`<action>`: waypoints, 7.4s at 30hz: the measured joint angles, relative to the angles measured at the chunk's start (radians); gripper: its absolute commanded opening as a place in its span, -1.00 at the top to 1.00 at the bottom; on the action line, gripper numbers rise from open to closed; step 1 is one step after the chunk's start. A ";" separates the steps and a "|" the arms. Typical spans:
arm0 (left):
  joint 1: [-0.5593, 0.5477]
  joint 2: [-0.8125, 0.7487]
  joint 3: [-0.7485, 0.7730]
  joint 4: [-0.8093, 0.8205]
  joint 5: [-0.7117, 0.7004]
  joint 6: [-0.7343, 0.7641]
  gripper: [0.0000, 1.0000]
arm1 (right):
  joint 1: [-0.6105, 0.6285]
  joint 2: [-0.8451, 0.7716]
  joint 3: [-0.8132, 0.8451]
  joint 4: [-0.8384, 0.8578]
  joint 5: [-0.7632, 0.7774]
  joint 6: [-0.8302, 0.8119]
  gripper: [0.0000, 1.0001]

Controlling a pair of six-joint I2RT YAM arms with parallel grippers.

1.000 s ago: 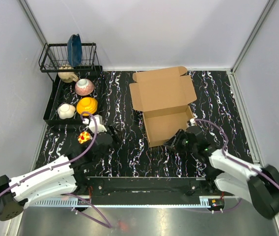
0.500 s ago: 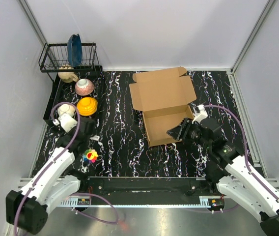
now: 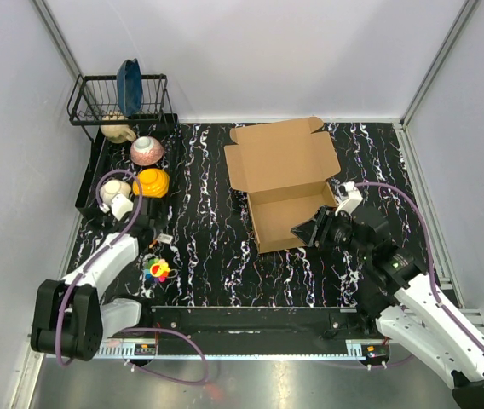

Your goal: Fold the paper box

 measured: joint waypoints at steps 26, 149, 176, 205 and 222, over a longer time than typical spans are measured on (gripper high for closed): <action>0.011 0.002 -0.055 0.099 0.057 -0.007 0.82 | 0.000 -0.007 0.002 -0.001 -0.008 -0.024 -0.13; -0.710 0.611 0.489 0.153 -0.008 0.050 0.16 | 0.001 0.122 0.106 -0.117 0.614 -0.129 -0.23; -0.660 0.359 0.339 0.099 -0.062 0.156 -0.16 | -0.195 0.369 0.266 -0.017 0.583 -0.116 -0.57; -0.486 0.117 0.269 0.098 0.037 0.164 -0.17 | -0.624 1.072 0.382 0.702 -0.192 -0.042 -0.46; -0.354 0.057 0.270 0.060 0.075 0.216 -0.17 | -0.623 1.239 0.499 0.713 -0.280 -0.062 -0.03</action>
